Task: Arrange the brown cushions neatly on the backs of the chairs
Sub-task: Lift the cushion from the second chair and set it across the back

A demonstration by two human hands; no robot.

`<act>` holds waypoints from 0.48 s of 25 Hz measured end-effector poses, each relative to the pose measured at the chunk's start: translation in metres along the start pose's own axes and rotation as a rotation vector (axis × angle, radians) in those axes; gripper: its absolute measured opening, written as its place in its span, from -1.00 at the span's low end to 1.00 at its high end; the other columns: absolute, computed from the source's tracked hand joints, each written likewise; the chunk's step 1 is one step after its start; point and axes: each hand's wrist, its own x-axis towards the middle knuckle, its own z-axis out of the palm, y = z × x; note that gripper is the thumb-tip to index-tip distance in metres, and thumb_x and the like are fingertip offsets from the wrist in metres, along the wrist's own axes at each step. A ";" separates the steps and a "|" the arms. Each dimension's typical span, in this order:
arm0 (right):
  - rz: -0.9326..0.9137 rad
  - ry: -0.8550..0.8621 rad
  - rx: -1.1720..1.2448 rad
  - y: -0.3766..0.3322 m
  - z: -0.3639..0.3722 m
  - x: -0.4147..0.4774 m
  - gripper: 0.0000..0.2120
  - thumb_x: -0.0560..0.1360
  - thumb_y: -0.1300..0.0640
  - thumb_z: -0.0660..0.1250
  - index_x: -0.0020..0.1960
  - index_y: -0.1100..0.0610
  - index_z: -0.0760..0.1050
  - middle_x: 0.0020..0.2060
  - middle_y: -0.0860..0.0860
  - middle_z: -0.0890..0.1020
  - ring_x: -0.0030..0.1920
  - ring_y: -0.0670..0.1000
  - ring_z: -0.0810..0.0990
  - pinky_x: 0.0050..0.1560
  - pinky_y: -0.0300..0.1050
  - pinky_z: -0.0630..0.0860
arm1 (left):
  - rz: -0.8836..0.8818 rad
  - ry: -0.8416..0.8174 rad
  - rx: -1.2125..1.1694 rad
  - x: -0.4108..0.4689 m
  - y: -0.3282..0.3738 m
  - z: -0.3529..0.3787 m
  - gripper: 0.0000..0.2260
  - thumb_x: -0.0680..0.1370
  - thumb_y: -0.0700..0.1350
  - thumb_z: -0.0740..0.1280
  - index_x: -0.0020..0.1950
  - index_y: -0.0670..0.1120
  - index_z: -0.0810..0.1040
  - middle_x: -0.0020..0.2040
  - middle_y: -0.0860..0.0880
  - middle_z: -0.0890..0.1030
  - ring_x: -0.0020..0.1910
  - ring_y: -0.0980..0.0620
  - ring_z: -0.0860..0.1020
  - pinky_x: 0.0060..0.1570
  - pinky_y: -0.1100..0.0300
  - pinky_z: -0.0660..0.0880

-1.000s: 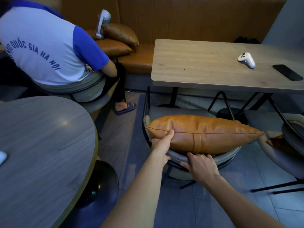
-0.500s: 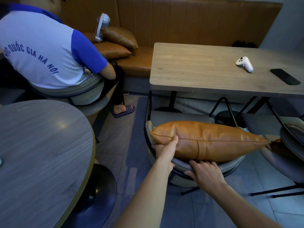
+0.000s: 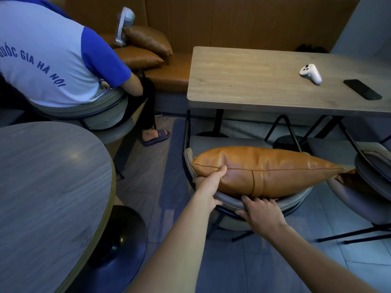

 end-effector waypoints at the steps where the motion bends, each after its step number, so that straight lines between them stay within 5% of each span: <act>1: 0.000 0.001 -0.005 0.000 0.000 0.000 -0.52 0.67 -0.27 0.05 0.45 -0.02 0.34 0.24 0.06 0.66 0.27 0.16 0.61 0.26 0.05 0.41 | 0.005 0.003 0.000 0.000 0.000 0.000 -0.06 0.35 0.12 0.61 0.56 -0.11 0.19 0.48 -0.16 0.43 0.41 -0.28 0.44 0.26 -0.44 0.43; 12: 0.023 -0.007 0.008 -0.003 0.000 -0.002 -0.51 0.67 -0.27 0.05 0.46 -0.02 0.34 0.24 0.07 0.66 0.27 0.16 0.60 0.27 0.07 0.41 | 0.011 -0.015 -0.011 -0.001 0.000 -0.002 0.00 0.31 0.14 0.62 0.57 -0.09 0.16 0.49 -0.15 0.41 0.42 -0.27 0.43 0.23 -0.46 0.45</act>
